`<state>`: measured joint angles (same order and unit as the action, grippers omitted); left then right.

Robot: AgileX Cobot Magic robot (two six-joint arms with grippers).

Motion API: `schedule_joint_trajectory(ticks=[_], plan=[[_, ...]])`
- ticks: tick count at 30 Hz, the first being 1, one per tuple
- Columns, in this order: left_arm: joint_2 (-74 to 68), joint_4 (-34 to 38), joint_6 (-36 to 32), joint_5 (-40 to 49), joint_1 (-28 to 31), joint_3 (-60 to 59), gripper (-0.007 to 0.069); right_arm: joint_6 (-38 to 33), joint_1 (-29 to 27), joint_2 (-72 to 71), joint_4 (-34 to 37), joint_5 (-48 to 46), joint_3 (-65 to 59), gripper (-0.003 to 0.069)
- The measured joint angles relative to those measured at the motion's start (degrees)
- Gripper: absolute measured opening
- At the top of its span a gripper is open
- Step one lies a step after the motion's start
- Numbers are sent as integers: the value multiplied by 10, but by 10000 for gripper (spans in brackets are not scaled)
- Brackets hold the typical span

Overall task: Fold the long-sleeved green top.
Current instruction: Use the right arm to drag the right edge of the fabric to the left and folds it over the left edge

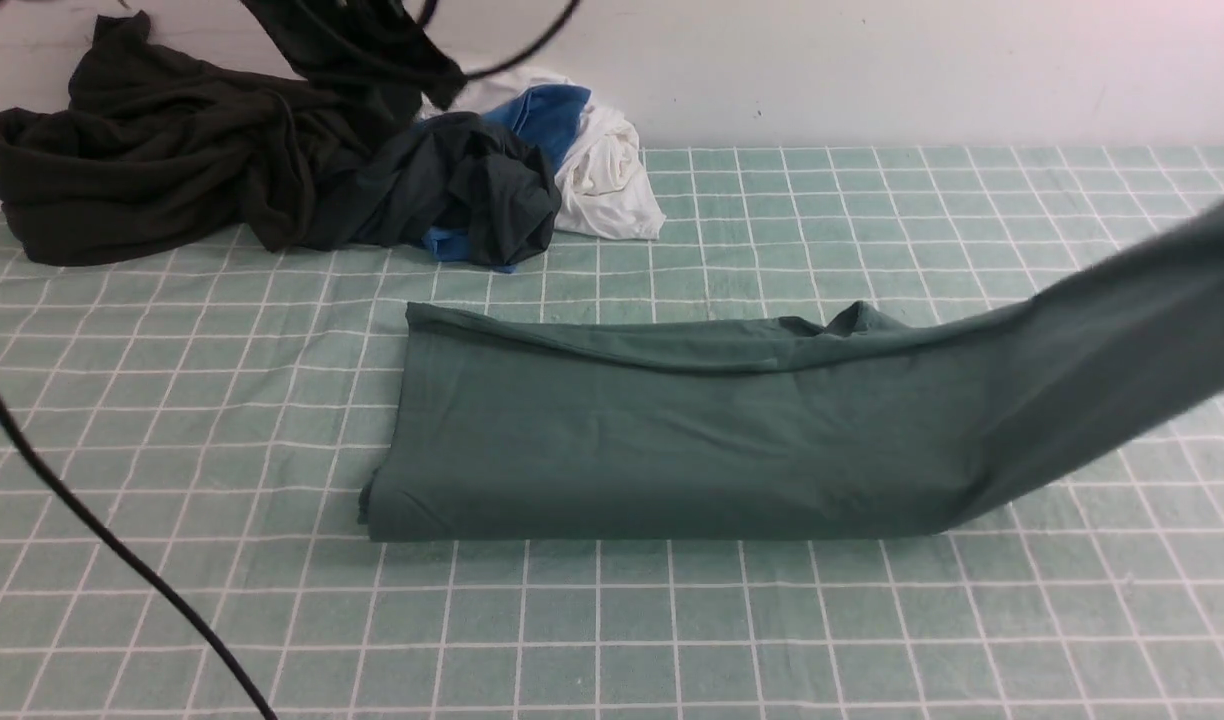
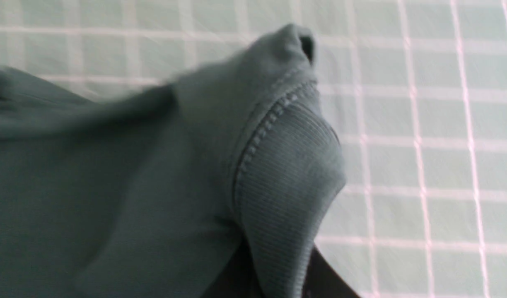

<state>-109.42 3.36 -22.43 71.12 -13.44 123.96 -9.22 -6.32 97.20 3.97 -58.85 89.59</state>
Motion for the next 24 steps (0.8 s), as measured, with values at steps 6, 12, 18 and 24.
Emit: schedule_joint_trajectory(ticks=[6,12,18,24], plan=[[123,-34,8,10,0,-9,-3,-1,215,24,6,2,103,18],[260,-123,54,11,0,-89,-3,9,374,154,35,70,177,18],[372,-170,112,14,0,-207,-3,11,445,278,74,178,230,62],[465,-158,155,12,0,-362,-3,12,454,318,111,164,275,347]])
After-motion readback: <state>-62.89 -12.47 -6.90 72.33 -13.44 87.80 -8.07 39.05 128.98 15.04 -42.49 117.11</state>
